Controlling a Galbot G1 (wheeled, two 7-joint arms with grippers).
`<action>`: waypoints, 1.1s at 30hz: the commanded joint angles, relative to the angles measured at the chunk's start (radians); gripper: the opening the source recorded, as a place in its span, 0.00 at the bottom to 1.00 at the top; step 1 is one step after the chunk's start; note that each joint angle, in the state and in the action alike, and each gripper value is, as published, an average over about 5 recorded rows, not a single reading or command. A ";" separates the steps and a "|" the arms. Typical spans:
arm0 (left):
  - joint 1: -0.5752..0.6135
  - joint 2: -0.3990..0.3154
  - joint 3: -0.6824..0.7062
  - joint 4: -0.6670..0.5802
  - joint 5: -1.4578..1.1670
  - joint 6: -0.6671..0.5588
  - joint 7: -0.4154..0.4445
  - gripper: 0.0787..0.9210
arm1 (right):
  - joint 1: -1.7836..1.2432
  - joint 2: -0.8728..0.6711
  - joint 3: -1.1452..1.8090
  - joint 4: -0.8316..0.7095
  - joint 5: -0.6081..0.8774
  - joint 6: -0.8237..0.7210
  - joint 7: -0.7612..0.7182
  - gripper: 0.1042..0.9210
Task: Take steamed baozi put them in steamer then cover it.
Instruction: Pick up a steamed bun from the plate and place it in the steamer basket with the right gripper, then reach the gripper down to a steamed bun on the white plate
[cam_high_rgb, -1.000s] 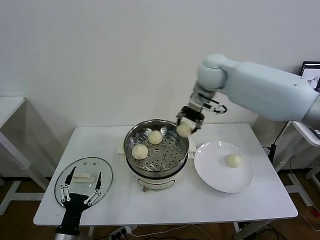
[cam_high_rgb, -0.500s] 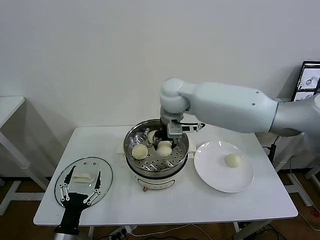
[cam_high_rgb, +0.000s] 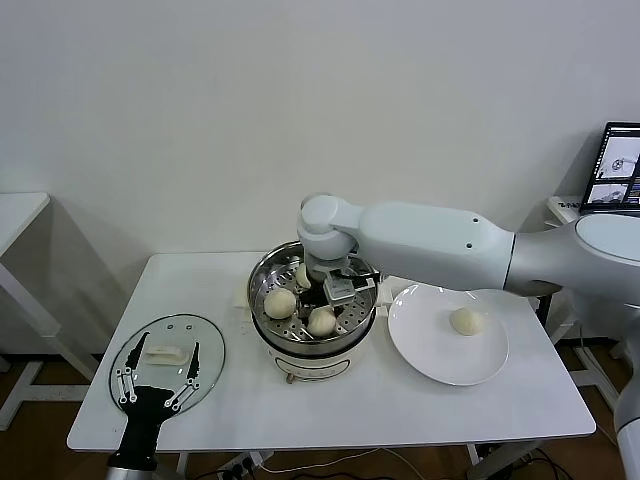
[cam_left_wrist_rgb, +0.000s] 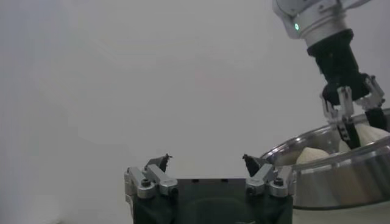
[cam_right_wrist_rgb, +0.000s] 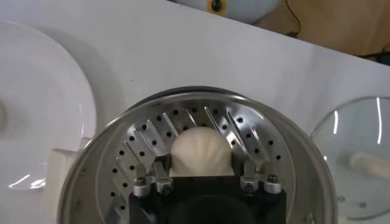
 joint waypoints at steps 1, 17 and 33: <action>0.001 0.001 0.000 0.000 -0.001 -0.002 -0.002 0.88 | -0.046 0.014 0.014 -0.019 -0.056 0.036 0.004 0.69; -0.002 0.001 -0.002 0.005 -0.001 0.001 -0.002 0.88 | 0.031 -0.142 0.169 -0.018 0.186 -0.139 -0.081 0.88; -0.013 0.007 0.009 0.004 0.001 0.014 -0.002 0.88 | 0.008 -0.481 0.197 -0.557 0.494 -0.757 -0.201 0.88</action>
